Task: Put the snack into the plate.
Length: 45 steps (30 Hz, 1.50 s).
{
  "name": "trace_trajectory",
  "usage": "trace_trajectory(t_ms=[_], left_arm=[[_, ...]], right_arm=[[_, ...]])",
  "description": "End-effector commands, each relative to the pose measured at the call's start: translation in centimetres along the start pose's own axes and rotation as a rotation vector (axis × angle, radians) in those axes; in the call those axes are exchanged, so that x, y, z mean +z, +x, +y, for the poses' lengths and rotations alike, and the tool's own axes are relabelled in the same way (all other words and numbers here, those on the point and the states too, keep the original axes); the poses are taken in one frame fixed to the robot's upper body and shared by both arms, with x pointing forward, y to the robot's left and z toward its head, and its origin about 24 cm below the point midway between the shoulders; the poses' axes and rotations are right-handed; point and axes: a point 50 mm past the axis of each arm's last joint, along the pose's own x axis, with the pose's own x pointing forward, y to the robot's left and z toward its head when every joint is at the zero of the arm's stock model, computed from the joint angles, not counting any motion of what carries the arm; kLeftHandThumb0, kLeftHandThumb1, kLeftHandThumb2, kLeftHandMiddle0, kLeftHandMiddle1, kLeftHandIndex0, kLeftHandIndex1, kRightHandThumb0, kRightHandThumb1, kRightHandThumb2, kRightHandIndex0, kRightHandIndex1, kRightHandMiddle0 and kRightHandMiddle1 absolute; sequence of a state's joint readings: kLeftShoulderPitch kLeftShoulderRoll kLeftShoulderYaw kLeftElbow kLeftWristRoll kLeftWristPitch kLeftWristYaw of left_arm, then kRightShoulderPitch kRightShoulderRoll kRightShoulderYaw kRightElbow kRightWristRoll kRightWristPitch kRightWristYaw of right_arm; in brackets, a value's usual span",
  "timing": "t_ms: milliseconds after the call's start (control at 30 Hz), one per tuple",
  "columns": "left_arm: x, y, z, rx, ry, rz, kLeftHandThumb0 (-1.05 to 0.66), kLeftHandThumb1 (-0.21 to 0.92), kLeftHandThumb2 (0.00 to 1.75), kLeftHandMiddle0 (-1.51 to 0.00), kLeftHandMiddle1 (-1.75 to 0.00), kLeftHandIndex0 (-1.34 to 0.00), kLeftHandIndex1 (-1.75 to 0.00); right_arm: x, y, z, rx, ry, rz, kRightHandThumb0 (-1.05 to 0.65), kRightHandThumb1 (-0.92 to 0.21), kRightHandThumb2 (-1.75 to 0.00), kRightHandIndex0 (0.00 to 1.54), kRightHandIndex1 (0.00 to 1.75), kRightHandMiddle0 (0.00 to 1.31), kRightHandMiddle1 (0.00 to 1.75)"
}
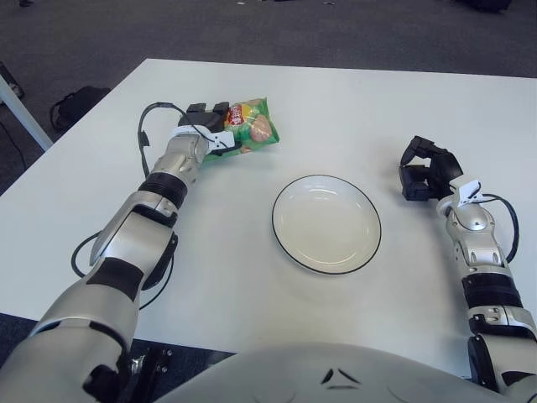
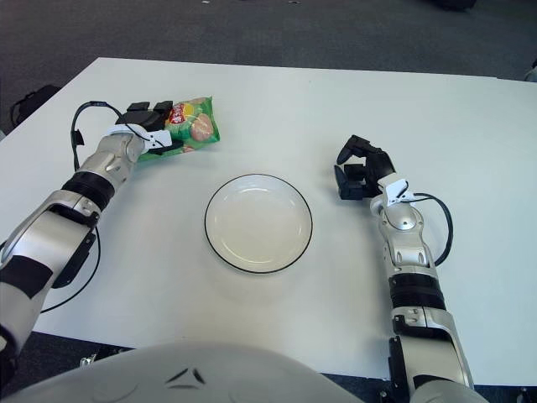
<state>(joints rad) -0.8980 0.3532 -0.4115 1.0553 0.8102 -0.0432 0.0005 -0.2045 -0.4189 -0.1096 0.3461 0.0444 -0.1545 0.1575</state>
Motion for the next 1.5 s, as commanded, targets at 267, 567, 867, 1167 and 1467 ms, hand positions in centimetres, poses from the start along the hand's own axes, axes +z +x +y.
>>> trace_trajectory(t_ms=[267,567,867,1167,1467], left_arm=[[-0.9,-1.1,-4.6,-0.006,-0.116,-0.009,-0.33,0.34,1.17,-0.79,-1.47,-0.46,-1.63],[-0.5,-1.0,-3.6,0.107,-0.198,-0.052,-0.01,-0.01,1.59,-0.94,-1.43,-0.68,-1.74],[0.5,-0.9,-0.6,0.239,-0.284,-0.15,0.0,0.02,1.59,-0.88,-1.57,-0.62,-1.75],[2.6,-1.6,3.5,0.392,-0.349,-0.295,0.0,0.02,1.61,-0.86,-1.61,-0.62,-1.75],[5.2,-4.5,6.1,0.551,-0.438,-0.408,0.0,0.01,1.62,-0.87,-1.61,-0.62,-1.75]], right_arm=[[-3.0,-1.5,1.1,0.061,-0.025,0.154,-0.49,-0.29,-1.35,1.31,1.75,0.64,1.75],[-3.1,-1.4,1.0,0.063,-0.038,0.161,-0.49,-0.29,-1.35,1.31,1.75,0.64,1.75],[-3.2,-1.3,0.9,0.064,-0.037,0.173,-0.49,-0.29,-1.34,1.31,1.75,0.63,1.75],[-3.1,-1.2,0.9,0.058,-0.053,0.167,-0.49,-0.3,-1.34,1.31,1.75,0.63,1.75],[-3.2,-1.1,0.9,0.041,-0.032,0.178,-0.49,-0.3,-1.33,1.31,1.75,0.63,1.75]])
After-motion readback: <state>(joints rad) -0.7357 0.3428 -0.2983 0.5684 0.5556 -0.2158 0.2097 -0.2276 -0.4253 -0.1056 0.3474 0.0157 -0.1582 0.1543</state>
